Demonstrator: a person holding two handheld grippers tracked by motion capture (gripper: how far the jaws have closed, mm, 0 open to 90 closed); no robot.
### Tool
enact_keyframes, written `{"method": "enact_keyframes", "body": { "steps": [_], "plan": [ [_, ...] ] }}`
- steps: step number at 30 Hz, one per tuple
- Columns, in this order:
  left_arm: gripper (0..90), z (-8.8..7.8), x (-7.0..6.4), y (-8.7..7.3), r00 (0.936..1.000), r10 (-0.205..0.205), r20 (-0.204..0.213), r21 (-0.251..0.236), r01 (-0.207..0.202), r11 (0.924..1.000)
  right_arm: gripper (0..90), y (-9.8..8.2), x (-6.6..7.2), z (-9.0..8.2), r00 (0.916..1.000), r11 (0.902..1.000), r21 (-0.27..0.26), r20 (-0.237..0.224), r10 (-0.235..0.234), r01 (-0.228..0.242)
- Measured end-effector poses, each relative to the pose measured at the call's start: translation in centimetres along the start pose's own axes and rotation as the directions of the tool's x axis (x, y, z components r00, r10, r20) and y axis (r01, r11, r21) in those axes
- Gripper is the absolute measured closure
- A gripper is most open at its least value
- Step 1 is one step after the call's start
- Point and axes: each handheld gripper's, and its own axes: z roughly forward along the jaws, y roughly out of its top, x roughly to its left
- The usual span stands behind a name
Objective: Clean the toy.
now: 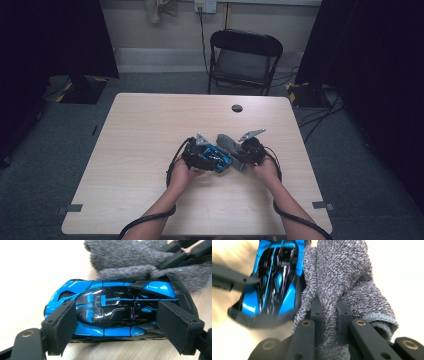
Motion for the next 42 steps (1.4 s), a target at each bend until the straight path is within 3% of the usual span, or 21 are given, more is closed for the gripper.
{"method": "enact_keyframes", "body": {
  "steps": [12,24,33,38,42],
  "plan": [
    [17.4,0.0,0.0,0.1,1.0000,0.000,0.001,0.005,0.000,1.0000,79.9,-2.1,-0.1,-2.1,0.9999,0.9999,0.017,-0.012,-0.002,0.003],
    [17.6,0.0,0.0,0.0,1.0000,0.002,-0.005,-0.002,-0.002,1.0000,79.7,-3.0,-1.2,-4.4,0.9987,0.9992,-0.009,0.032,0.038,-0.038],
    [17.7,0.0,0.0,0.0,1.0000,0.001,-0.004,-0.005,-0.001,1.0000,79.7,-0.7,-2.2,-4.6,0.9936,0.9945,-0.066,0.073,0.086,-0.081],
    [17.7,0.0,0.0,-0.1,1.0000,0.000,-0.003,-0.007,0.000,1.0000,79.7,1.9,-2.3,-3.6,0.9909,0.9912,-0.098,0.092,0.098,-0.089],
    [17.7,-0.1,0.0,-0.1,1.0000,0.001,-0.004,-0.008,-0.001,1.0000,79.7,3.6,-2.1,-2.2,0.9902,0.9926,-0.091,0.106,0.090,-0.081]
  ]
}}
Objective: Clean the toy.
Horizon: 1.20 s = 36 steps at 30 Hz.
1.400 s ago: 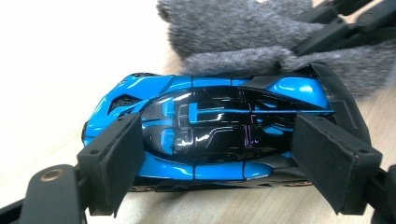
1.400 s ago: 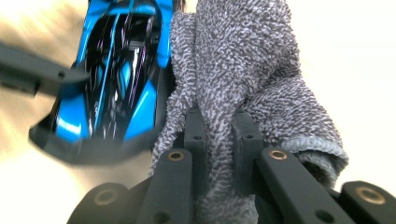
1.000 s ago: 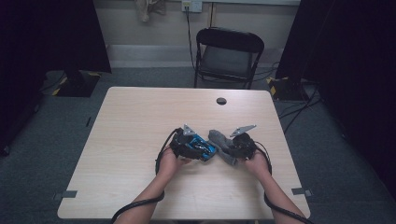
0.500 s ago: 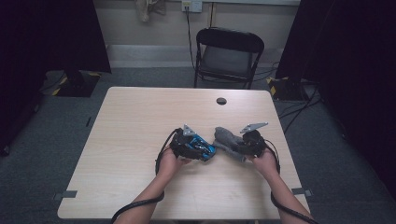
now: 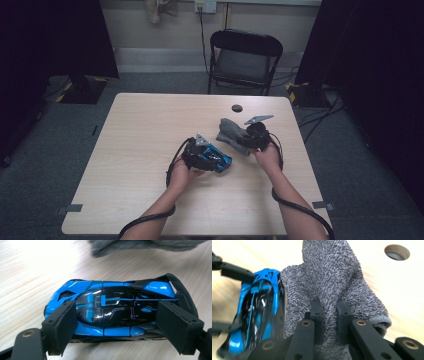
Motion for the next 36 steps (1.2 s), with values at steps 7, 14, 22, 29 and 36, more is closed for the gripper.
{"method": "enact_keyframes", "body": {
  "steps": [7,14,22,29,36],
  "plan": [
    [17.7,0.0,0.0,-0.1,1.0000,-0.002,0.002,-0.007,0.002,1.0000,79.6,1.4,1.1,2.9,1.0000,0.9999,0.007,0.004,0.007,-0.007],
    [17.7,0.0,0.0,-0.1,1.0000,-0.004,0.003,-0.012,0.004,0.9999,79.5,1.9,2.3,5.4,1.0000,0.9996,0.028,0.002,-0.007,0.007],
    [17.9,0.0,0.0,-0.2,1.0000,0.000,0.001,-0.015,0.000,0.9999,79.5,1.4,3.3,7.2,0.9992,0.9975,0.063,-0.027,-0.031,0.032],
    [17.9,0.0,0.0,-0.2,1.0000,0.002,0.001,-0.012,-0.002,0.9999,79.6,1.0,3.4,6.9,0.9967,0.9957,0.068,-0.055,-0.059,0.062],
    [17.9,0.0,0.0,-0.1,1.0000,0.002,0.001,-0.005,-0.002,1.0000,79.7,0.5,3.1,6.4,0.9943,0.9947,0.072,-0.082,-0.068,0.074]
  ]
}}
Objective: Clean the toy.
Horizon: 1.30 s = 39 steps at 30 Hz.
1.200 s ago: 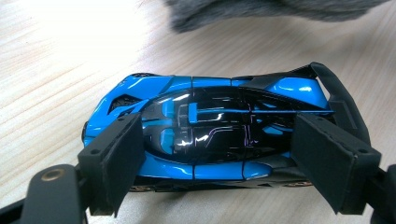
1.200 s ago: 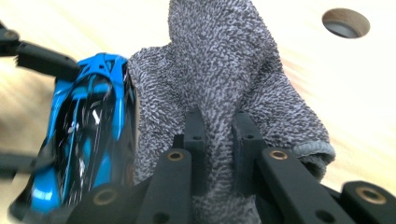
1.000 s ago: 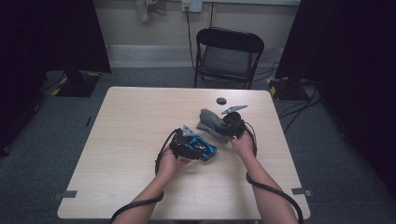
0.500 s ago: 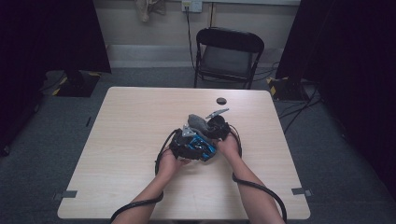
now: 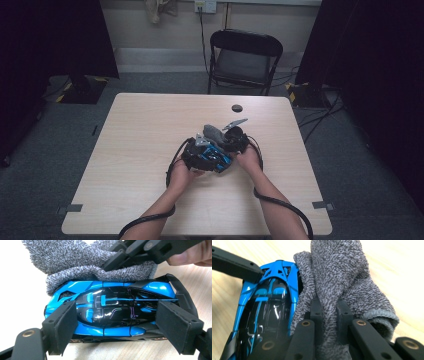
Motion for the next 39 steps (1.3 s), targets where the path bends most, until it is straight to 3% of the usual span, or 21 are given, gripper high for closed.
{"method": "enact_keyframes", "body": {
  "steps": [12,28,39],
  "plan": [
    [17.9,0.0,0.0,0.0,1.0000,-0.004,0.003,0.000,0.004,1.0000,79.7,-1.7,-0.3,-1.4,0.9996,0.9999,-0.007,-0.026,0.008,-0.008],
    [19.2,-0.1,-0.1,0.0,1.0000,-0.005,0.001,0.000,0.005,1.0000,79.6,-3.8,-0.3,-3.4,0.9999,1.0000,-0.003,-0.013,-0.006,0.006],
    [20.0,-0.1,-0.2,0.0,1.0000,-0.004,0.001,-0.001,0.004,1.0000,79.5,-6.5,-0.5,-5.7,0.9999,1.0000,-0.009,-0.012,0.003,-0.003]
  ]
}}
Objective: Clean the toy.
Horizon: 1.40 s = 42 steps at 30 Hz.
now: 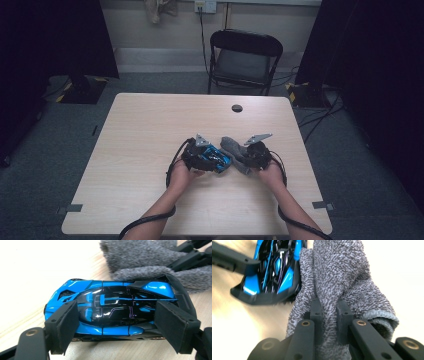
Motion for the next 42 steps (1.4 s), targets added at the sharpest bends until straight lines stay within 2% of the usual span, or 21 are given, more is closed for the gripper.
{"method": "enact_keyframes", "body": {
  "steps": [7,19,25,35,38,41,42],
  "plan": [
    [21.1,0.0,-0.1,0.0,1.0000,-0.001,-0.004,0.000,0.001,1.0000,79.4,-0.9,0.1,-0.9,1.0000,1.0000,0.004,-0.007,-0.004,0.004],
    [21.9,-0.1,-0.2,0.1,0.9999,-0.007,-0.008,0.009,0.007,0.9999,79.4,-2.9,-0.9,-3.0,0.9996,0.9999,0.009,-0.026,0.010,-0.010],
    [21.9,-0.1,-0.3,0.2,0.9999,-0.004,-0.012,0.019,0.004,0.9998,79.4,-3.2,-0.9,-3.3,0.9993,0.9999,0.010,-0.034,0.013,-0.012],
    [21.7,-0.1,-0.3,0.2,1.0000,-0.003,-0.007,0.016,0.003,0.9999,79.4,-2.7,-1.2,-4.2,0.9997,0.9998,-0.008,-0.018,0.016,-0.016],
    [19.4,-0.2,-0.2,0.4,0.9998,-0.016,0.014,0.028,0.015,0.9995,79.4,-2.2,-1.6,-4.8,0.9994,0.9992,-0.026,-0.017,0.031,-0.031],
    [20.7,-0.2,-0.1,0.5,0.9994,-0.023,0.025,0.034,0.022,0.9992,79.4,-1.9,-1.7,-5.0,0.9994,0.9989,-0.032,-0.015,0.032,-0.033],
    [21.5,-0.4,0.0,0.6,0.9988,-0.037,0.033,0.043,0.036,0.9985,79.3,-1.5,-1.8,-5.3,0.9994,0.9988,-0.035,-0.005,0.033,-0.033]
  ]
}}
